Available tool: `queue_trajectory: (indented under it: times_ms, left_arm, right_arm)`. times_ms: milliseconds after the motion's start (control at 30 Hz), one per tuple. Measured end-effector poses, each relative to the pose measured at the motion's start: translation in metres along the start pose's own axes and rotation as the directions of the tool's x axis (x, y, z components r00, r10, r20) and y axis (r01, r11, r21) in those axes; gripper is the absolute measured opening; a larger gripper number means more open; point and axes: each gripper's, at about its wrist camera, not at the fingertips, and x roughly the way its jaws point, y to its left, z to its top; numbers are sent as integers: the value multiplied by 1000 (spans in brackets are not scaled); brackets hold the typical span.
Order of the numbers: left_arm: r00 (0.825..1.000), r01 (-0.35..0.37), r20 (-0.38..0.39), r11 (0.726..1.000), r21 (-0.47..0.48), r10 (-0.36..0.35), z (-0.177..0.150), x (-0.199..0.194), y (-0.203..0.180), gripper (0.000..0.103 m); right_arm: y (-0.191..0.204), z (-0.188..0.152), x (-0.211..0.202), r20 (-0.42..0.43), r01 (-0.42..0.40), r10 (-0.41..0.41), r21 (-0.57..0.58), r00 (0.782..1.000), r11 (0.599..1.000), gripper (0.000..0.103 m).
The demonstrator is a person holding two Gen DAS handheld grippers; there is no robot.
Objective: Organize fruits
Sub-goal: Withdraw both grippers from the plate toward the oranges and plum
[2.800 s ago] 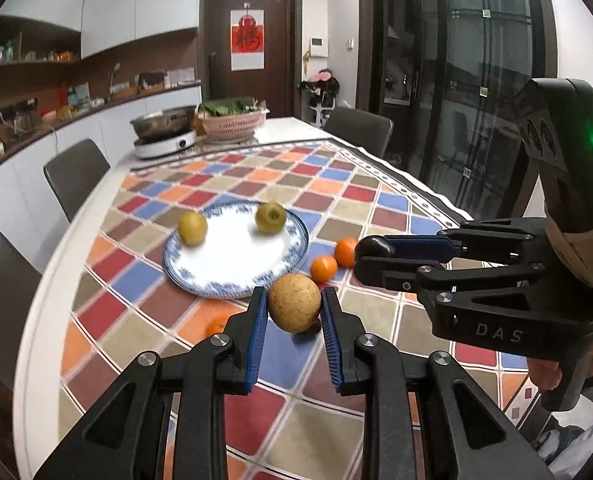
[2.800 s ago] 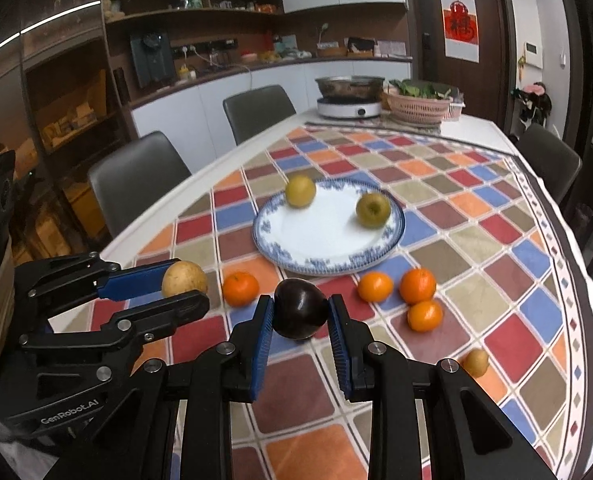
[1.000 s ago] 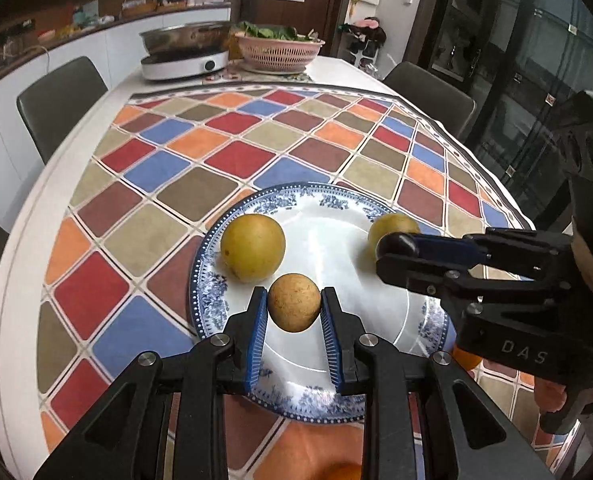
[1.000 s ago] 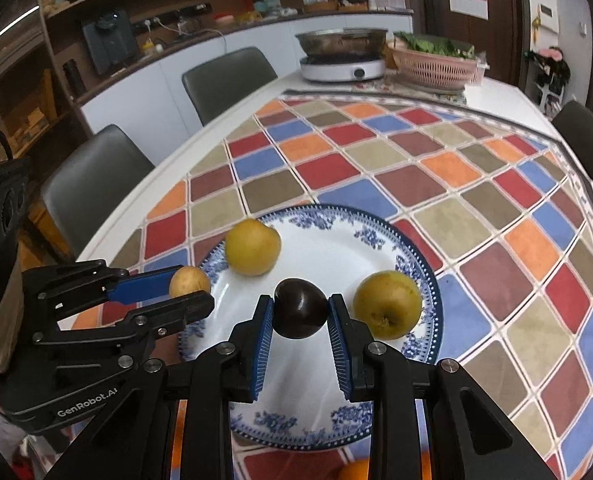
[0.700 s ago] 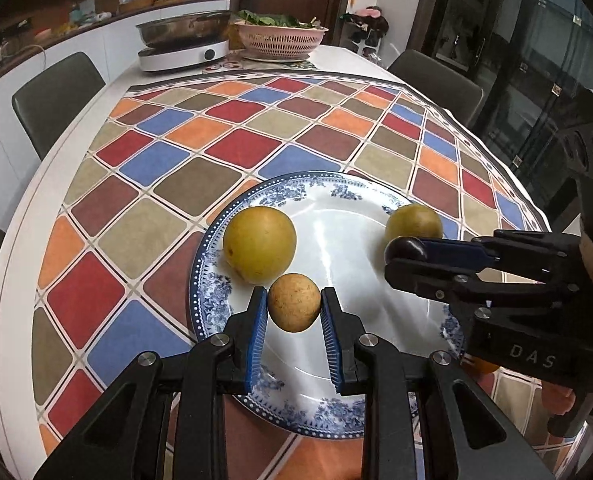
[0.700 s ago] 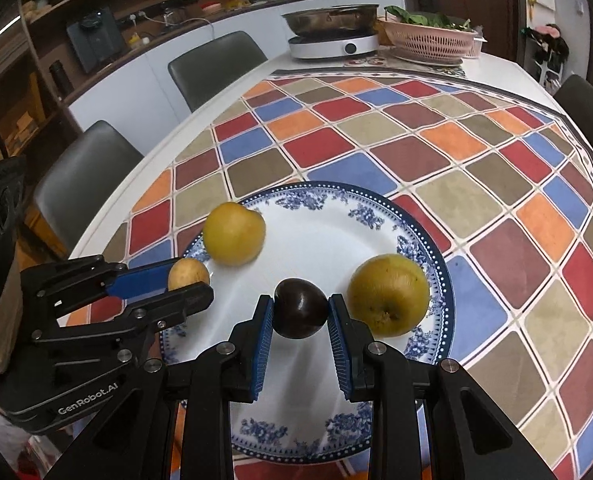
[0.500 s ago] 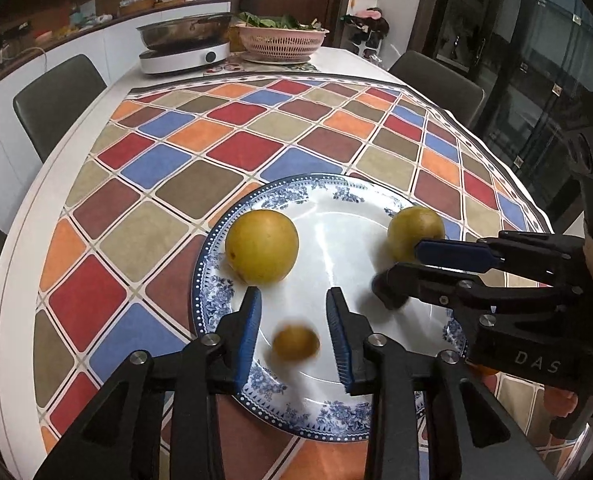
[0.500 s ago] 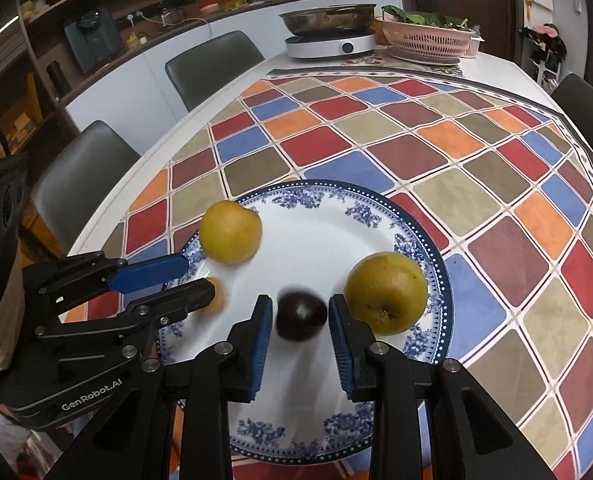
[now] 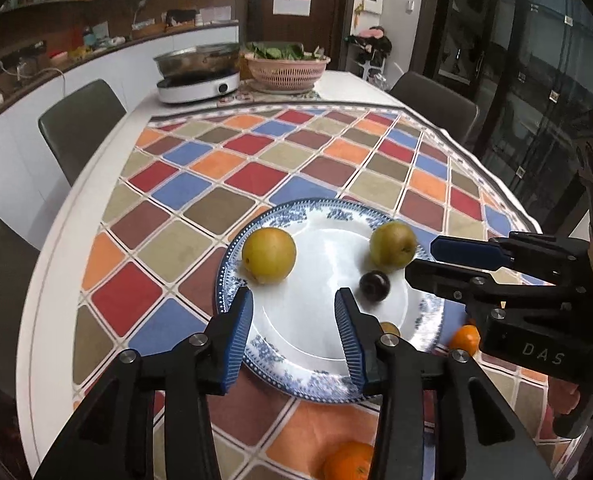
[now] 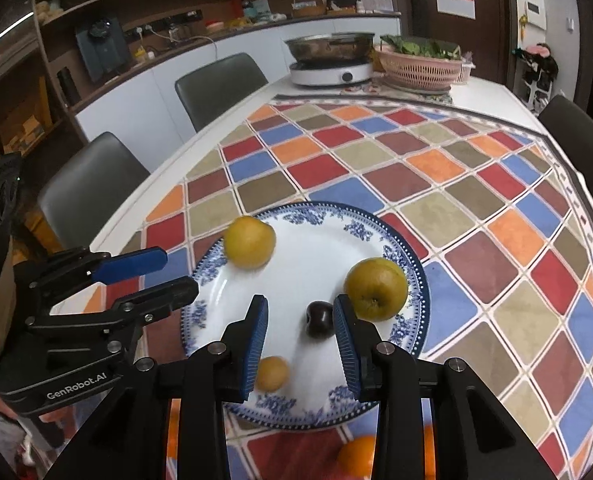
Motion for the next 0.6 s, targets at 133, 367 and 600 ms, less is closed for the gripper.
queue_trajectory:
  times_ms: [133,367,600]
  left_arm:
    - [999,-2,39,1000,3,2,0,-24,-5,42]
    - [994,13,107,1000,4,-13,-6,-66,-16,47]
    - [988,10,157,1000,12,-12,-20,-100,-24,55]
  right_arm:
    - [7,-2,-22,41,1,-1,-6,999,1000,42]
    - [23,-9,-63,110,2,2,-29,994,1000,42]
    - [35,-22,-96,154,7,-1,-39,988,999,50]
